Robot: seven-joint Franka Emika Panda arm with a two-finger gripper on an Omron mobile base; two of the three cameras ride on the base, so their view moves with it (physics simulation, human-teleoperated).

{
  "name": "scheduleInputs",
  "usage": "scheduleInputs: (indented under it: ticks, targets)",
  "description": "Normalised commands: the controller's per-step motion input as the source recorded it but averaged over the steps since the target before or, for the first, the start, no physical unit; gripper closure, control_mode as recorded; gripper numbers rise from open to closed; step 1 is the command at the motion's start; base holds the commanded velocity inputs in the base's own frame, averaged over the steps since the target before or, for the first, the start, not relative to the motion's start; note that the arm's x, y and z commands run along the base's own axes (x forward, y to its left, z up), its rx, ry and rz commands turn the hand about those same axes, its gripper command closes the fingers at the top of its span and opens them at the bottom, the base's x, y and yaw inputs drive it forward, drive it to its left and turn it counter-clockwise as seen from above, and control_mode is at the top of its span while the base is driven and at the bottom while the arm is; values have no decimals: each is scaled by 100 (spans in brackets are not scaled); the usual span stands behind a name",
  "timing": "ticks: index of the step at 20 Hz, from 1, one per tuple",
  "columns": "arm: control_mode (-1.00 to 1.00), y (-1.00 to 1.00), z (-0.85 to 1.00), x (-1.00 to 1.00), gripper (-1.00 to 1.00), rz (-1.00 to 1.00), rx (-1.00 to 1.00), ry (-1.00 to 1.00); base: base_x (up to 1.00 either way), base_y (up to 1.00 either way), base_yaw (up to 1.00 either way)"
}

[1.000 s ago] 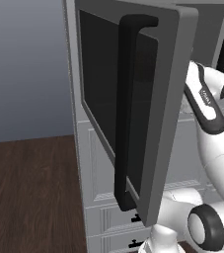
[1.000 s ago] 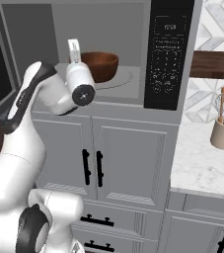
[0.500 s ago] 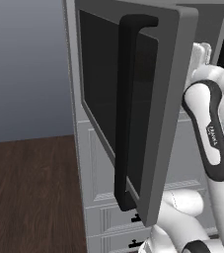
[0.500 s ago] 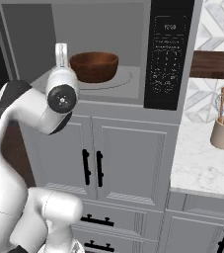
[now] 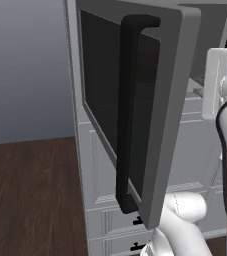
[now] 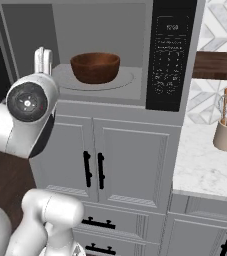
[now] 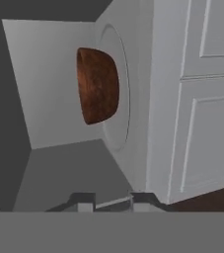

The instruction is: Open the microwave, place the bowl with waffle inside the microwave, then close the microwave door and turn it on.

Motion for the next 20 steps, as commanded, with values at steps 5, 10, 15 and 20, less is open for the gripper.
scheduleInputs:
  ticks: [5, 10, 15, 20]
  targets:
    - [-100, 0, 0, -100, 100, 0, 0, -9, 0, 0, 0]
    - [-100, 16, 0, -100, 100, 3, -1, -13, 0, 0, 0]
    - [-100, 51, 0, -96, 100, -1, -7, -1, 0, 0, 0]
    - [-100, 60, 0, -93, 100, -7, -12, 4, 0, 0, 0]
